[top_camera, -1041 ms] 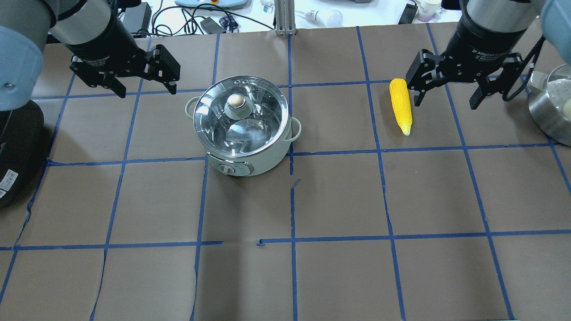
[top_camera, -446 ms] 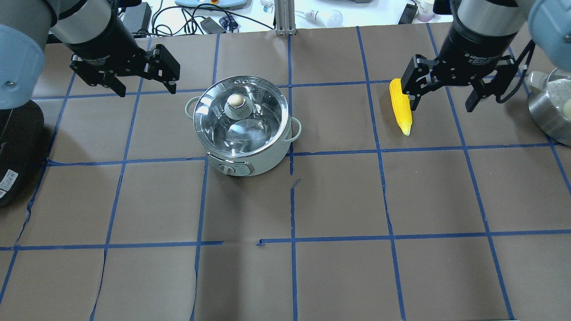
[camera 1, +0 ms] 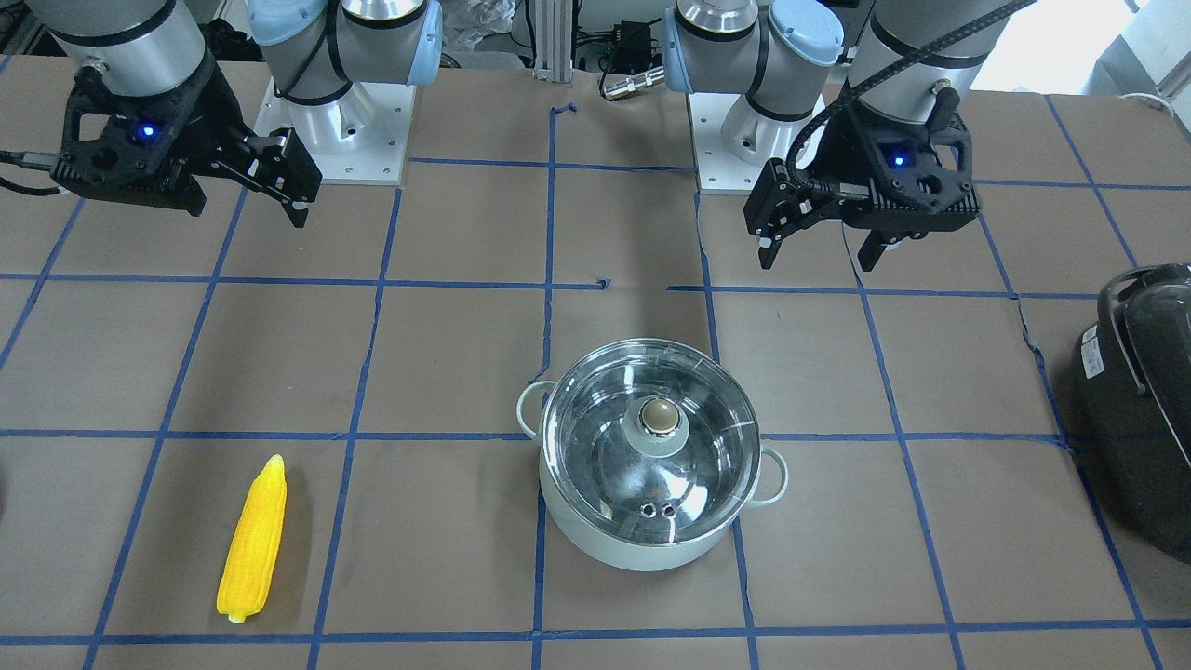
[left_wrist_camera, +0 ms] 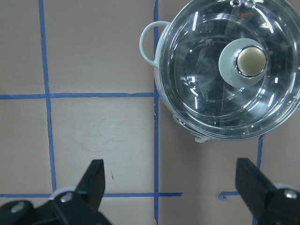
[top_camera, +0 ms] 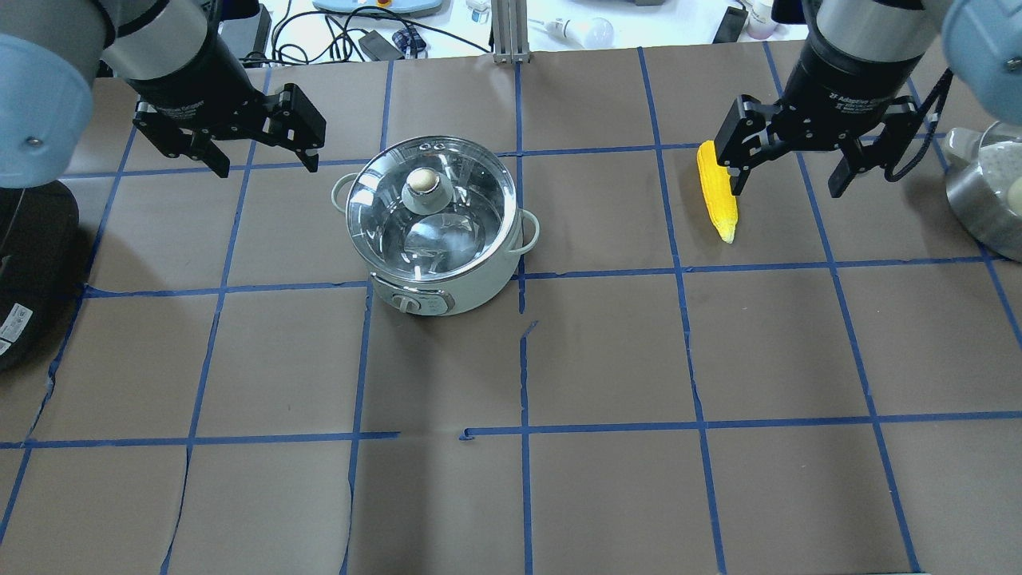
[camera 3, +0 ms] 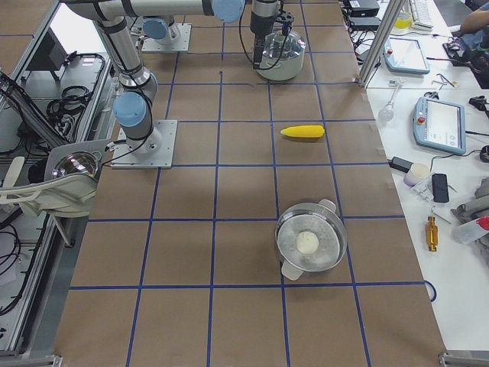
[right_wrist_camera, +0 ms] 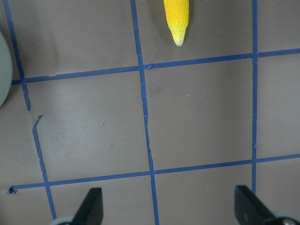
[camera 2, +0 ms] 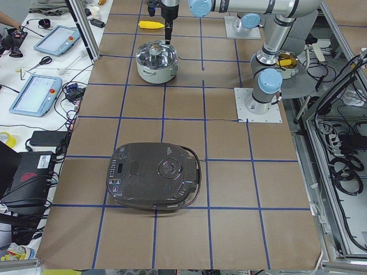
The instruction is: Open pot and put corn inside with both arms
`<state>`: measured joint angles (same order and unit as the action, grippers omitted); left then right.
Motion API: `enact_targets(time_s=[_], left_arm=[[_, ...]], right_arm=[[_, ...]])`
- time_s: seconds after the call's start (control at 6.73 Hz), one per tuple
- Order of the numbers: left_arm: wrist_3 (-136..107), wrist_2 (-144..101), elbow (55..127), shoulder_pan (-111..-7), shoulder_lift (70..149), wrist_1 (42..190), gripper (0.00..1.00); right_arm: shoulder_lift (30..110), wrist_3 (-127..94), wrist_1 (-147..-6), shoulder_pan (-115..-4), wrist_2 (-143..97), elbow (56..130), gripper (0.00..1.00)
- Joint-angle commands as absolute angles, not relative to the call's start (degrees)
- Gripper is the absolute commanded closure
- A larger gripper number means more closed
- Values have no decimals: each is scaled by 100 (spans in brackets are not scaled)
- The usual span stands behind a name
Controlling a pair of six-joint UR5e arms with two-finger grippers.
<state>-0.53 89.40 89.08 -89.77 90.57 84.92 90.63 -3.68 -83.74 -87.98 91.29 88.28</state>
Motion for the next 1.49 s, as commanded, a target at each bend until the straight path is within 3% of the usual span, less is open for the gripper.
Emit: enact_targets(time_s=[0.0, 0.59, 0.89, 1.04, 1.34], left_arm=[[-53, 8938, 8877, -8991, 9123, 8456, 0], [-1069, 8772, 8526, -9887, 10316, 7603, 1], [-1231, 8824, 8569, -10028, 10756, 7262, 3], [-1239, 8824, 8552, -10037, 10819, 7208, 10], [-1214, 8780, 8587, -10090, 10906, 7137, 9]], right_arm=[[9053, -396, -8411, -8763, 9193, 8833, 0], [8510, -334, -9173, -8360, 9124, 8851, 0], [7817, -334, -10076, -8341, 9158, 8886, 0], [7448, -334, -10812, -8332, 9167, 8912, 0], [6754, -343, -12192, -8341, 9158, 9104, 0]])
